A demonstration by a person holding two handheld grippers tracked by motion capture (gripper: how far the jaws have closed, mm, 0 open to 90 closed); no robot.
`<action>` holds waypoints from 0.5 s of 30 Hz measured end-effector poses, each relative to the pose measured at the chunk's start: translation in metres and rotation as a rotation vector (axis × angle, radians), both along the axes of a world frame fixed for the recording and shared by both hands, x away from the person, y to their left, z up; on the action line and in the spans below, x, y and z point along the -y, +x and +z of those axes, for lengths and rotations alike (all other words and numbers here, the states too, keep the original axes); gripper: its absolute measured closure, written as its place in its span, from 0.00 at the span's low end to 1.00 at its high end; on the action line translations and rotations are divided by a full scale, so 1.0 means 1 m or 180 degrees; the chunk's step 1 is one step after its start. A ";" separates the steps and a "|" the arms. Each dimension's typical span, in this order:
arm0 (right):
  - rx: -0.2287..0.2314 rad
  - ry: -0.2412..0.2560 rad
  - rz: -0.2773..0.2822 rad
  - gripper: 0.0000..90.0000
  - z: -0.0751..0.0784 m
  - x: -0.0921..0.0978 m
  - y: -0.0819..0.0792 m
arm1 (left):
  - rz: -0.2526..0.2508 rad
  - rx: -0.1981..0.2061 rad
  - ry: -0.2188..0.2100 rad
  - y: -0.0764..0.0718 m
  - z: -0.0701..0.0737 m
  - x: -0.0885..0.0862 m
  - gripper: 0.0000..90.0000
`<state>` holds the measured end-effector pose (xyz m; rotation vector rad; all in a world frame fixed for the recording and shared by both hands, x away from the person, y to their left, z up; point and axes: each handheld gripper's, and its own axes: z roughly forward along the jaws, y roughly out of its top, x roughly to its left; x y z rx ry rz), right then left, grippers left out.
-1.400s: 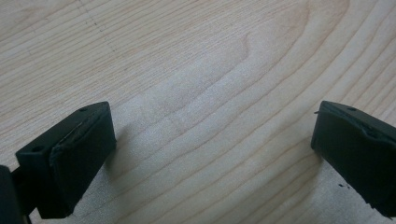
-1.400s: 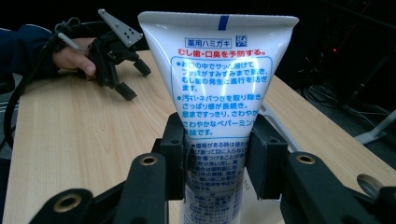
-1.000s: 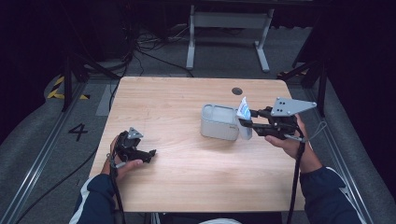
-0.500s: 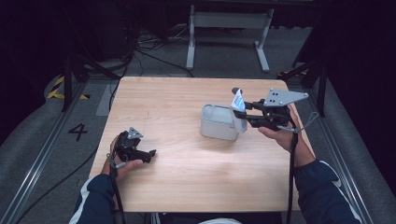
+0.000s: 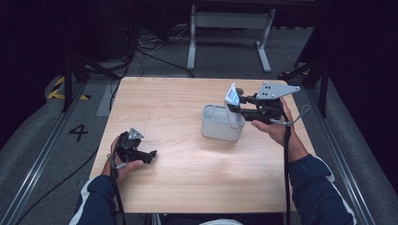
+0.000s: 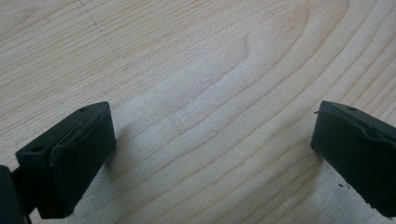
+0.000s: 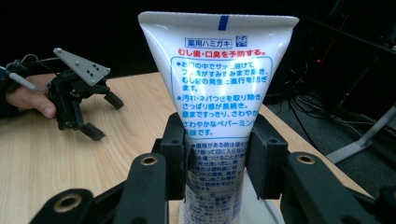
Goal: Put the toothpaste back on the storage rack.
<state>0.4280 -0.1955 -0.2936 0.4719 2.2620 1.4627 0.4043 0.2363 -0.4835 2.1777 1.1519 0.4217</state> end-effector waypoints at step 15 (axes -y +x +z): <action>-0.0060 0.0048 -0.0103 0.71 -0.006 -0.007 0.021 | 0.0000 0.0000 -0.0002 0.000 0.000 0.000 0.00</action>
